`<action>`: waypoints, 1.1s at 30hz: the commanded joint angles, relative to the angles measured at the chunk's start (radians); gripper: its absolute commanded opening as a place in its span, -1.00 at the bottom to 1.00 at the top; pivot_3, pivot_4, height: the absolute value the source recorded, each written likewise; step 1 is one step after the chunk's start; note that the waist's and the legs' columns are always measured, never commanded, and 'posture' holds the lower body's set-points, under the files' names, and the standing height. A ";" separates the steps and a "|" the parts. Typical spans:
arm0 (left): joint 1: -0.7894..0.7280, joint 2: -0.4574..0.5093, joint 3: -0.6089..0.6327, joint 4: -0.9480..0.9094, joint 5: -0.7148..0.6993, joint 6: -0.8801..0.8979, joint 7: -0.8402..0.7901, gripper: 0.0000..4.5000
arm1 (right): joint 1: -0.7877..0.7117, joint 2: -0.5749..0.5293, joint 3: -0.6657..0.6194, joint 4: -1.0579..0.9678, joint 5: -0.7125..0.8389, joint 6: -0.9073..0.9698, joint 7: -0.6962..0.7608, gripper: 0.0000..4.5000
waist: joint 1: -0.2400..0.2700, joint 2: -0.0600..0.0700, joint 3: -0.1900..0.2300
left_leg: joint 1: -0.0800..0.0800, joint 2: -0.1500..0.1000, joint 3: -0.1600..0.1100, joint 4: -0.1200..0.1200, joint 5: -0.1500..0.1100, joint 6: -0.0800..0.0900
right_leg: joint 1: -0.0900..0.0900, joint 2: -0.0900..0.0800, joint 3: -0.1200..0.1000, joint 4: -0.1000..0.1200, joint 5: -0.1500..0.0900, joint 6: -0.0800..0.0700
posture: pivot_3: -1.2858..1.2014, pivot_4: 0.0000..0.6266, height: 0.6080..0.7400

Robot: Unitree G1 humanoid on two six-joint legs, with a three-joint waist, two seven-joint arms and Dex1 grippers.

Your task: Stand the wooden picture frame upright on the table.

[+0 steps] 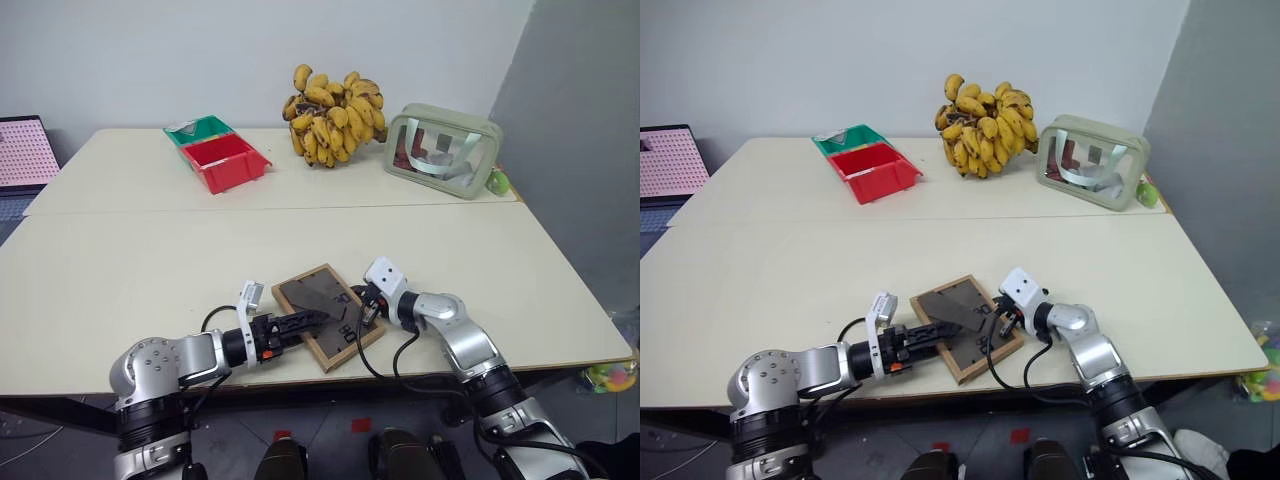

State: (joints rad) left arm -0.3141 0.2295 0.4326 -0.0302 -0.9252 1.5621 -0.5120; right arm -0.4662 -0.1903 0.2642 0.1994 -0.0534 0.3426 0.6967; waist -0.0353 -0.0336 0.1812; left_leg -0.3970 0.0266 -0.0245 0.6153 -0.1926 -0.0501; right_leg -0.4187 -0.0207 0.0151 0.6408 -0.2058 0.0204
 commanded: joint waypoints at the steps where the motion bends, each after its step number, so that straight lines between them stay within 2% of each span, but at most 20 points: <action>1: 0.035 -0.022 -0.041 -0.012 0.021 0.028 0.046 0.98 | 0.000 -0.027 -0.011 0.000 0.006 0.009 -0.007 -1.00 | 0.003 -0.001 -0.001 | 0.000 0.000 0.000 0.000 0.000 0.000 | 0.000 0.000 0.000 0.000 0.000 0.000 | 0.03 -0.52 1.00; 6: 0.067 -0.007 -0.022 -0.064 -0.034 0.052 0.046 0.98 | 0.002 -0.050 -0.057 0.016 0.026 0.031 -0.028 -1.00 | 0.002 -0.001 -0.002 | -0.001 0.000 0.000 0.001 0.000 0.000 | 0.000 0.000 -0.001 -0.002 0.000 0.000 | 0.03 -0.52 1.00; 13: 0.094 0.024 -0.037 -0.077 -0.041 0.031 0.048 0.45 | -0.001 -0.064 -0.071 0.008 0.045 0.038 -0.047 -1.00 | 0.002 -0.001 -0.002 | -0.002 0.001 -0.001 -0.001 0.000 0.000 | -0.001 0.000 -0.002 -0.003 0.000 0.000 | 0.03 -0.52 1.00; 18: 0.074 0.036 -0.058 -0.090 -0.051 0.009 0.038 -0.03 | -0.020 -0.083 -0.095 -0.028 0.061 0.058 -0.045 -1.00 | 0.002 -0.001 -0.001 | -0.004 0.001 -0.001 -0.001 0.000 0.000 | -0.001 0.000 -0.002 -0.006 0.000 0.000 | 0.03 -0.52 1.00; 22: 0.026 0.044 -0.046 -0.052 -0.022 -0.021 0.068 -0.33 | -0.086 -0.140 -0.143 -0.083 0.105 0.092 -0.010 -1.00 | 0.004 -0.001 -0.001 | -0.007 0.001 -0.001 -0.001 0.000 0.000 | -0.001 0.000 -0.002 -0.012 0.000 0.000 | 0.03 -0.52 1.00; 24: -0.029 0.084 -0.047 -0.036 -0.052 -0.014 0.021 -0.39 | -0.170 -0.169 -0.197 -0.090 0.199 0.199 0.054 -1.00 | 0.003 -0.002 0.001 | -0.008 0.001 -0.001 -0.001 0.000 0.000 | -0.001 0.000 -0.002 -0.013 0.000 0.000 | 0.03 -0.52 1.00; 28: -0.154 0.169 -0.094 -0.013 -0.075 -0.045 -0.072 -0.39 | -0.335 -0.217 -0.228 -0.089 0.390 0.398 0.249 -0.70 | -0.005 -0.002 0.002 | -0.009 0.003 -0.001 -0.001 0.000 0.000 | -0.003 0.002 -0.003 -0.012 0.000 0.000 | 0.03 -0.52 1.00; 32: -0.262 0.241 -0.149 0.017 -0.065 -0.102 -0.158 -0.39 | -0.449 -0.243 -0.234 -0.073 0.523 0.525 0.382 -0.22 | -0.004 -0.003 0.004 | -0.010 0.003 -0.004 -0.005 0.000 0.001 | -0.005 0.004 -0.005 -0.010 0.000 0.000 | 0.03 -0.52 1.00; 33: -0.299 0.260 -0.159 0.031 -0.050 -0.135 -0.182 -0.39 | -0.477 -0.249 -0.216 -0.061 0.538 0.531 0.426 -0.16 | -0.003 -0.003 0.004 | -0.010 0.003 -0.004 -0.005 -0.001 0.002 | -0.005 0.004 -0.005 -0.010 0.000 0.000 | 0.03 -0.52 1.00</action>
State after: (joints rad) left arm -0.5679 0.4602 0.2874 -0.0046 -0.9761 1.4890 -0.6299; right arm -0.9055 -0.4194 0.0448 0.1432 0.4275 0.8435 1.0401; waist -0.0383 -0.0367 0.1854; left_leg -0.4075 0.0298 -0.0283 0.6088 -0.1945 -0.0467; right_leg -0.4238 -0.0167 0.0095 0.6302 -0.2059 0.0209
